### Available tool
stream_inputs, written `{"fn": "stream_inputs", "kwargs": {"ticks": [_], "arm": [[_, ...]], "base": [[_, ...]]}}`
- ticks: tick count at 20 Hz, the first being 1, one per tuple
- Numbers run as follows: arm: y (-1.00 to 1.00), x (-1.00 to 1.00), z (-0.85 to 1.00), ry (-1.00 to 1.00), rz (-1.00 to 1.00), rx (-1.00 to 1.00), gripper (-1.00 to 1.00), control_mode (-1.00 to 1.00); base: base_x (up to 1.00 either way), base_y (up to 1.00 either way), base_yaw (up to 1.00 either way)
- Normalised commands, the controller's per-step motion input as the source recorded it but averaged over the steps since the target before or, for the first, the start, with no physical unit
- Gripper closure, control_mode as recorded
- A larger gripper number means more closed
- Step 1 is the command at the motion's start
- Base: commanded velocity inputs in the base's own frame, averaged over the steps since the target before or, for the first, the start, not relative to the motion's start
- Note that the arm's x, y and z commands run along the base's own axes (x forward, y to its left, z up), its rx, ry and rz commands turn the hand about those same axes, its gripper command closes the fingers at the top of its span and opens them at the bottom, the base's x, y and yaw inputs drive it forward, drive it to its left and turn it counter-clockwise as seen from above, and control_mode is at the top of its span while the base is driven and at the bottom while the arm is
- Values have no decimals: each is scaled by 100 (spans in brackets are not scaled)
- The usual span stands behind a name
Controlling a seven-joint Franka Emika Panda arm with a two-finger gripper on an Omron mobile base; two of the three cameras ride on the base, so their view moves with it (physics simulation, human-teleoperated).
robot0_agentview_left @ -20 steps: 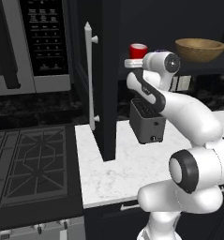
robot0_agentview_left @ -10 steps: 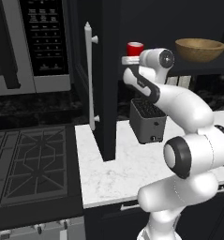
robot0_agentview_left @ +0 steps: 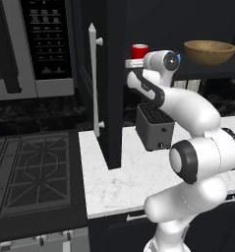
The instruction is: Gather all objects into one cabinet and sort the glasses and bowls to opposite sides.
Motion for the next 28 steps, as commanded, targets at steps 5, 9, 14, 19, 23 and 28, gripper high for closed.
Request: {"fn": "stream_inputs", "kwargs": {"ticks": [5, 9, 14, 19, 23, 28], "arm": [[2, 8, -7, 0, 0, 0, -100, -100], [0, 0, 0, 0, 0, 0, -100, -100], [0, -7, 0, 0, 0, 0, -100, -100], [0, -78, 0, -8, 0, 0, -100, -100], [0, -100, 1, -13, 0, 0, -100, -100], [0, -100, 0, -13, 0, -1, -100, -100]], "base": [[0, 0, 0], [0, 0, 0], [0, 0, 0], [0, 0, 0], [0, 0, 0], [0, 0, 0]]}}
